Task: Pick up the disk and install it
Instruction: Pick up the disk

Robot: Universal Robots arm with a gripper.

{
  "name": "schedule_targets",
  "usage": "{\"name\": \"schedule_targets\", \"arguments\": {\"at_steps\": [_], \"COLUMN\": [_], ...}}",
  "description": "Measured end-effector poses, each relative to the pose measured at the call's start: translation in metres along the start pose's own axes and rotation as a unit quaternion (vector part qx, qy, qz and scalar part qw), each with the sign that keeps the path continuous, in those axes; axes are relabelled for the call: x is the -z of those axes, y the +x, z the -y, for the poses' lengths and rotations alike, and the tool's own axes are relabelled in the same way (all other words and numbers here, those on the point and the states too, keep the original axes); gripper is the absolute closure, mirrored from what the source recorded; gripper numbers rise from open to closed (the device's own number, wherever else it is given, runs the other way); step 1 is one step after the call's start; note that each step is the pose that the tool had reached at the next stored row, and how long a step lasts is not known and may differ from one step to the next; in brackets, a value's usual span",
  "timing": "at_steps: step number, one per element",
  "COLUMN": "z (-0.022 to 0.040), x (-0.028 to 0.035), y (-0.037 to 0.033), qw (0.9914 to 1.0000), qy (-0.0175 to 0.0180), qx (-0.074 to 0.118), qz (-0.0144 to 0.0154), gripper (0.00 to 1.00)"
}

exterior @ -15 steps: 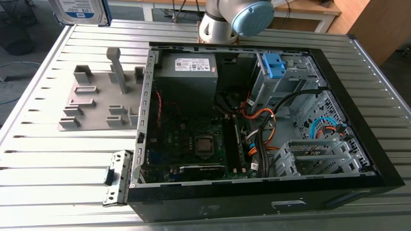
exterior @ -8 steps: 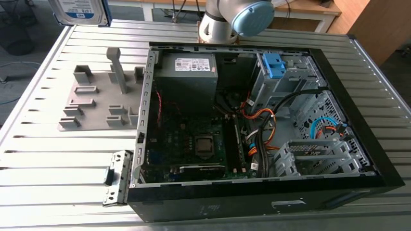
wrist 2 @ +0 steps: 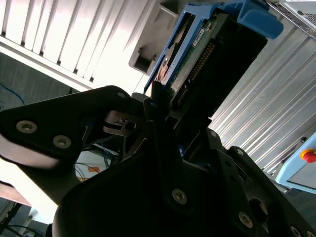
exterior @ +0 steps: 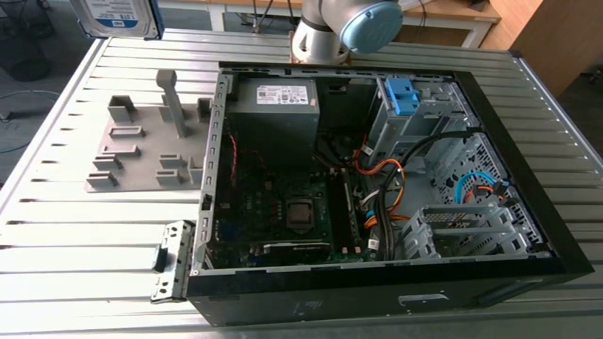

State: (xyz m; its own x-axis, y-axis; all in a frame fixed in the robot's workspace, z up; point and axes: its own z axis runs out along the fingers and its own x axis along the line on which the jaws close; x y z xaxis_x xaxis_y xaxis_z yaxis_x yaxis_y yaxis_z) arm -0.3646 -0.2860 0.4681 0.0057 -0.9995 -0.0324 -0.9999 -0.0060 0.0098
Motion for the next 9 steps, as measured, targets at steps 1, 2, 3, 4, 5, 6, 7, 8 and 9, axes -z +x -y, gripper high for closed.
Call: {"name": "schedule_targets", "arguments": {"at_steps": [1,2,3,4,5,6,7,8,9], "z": [0.0001,0.0002,0.0002,0.0003,0.0004,0.0005,0.0006,0.0007,0.0009], "x": [0.0,0.0001,0.0001,0.0001,0.0001,0.0001,0.0001,0.0001,0.0001], "y": [0.0002,0.0004,0.0007,0.0009,0.0013,0.0016,0.0021,0.0026,0.0032], "qw": [1.0,1.0,1.0,1.0,1.0,1.0,1.0,1.0,1.0], "qy": [0.0,0.0,0.0,0.0,0.0,0.0,0.0,0.0,0.0], "qx": [0.0,0.0,0.0,0.0,0.0,0.0,0.0,0.0,0.0], "qz": [0.0,0.0,0.0,0.0,0.0,0.0,0.0,0.0,0.0], "gripper": [0.64,0.64,0.64,0.64,0.64,0.64,0.64,0.64,0.64]}}
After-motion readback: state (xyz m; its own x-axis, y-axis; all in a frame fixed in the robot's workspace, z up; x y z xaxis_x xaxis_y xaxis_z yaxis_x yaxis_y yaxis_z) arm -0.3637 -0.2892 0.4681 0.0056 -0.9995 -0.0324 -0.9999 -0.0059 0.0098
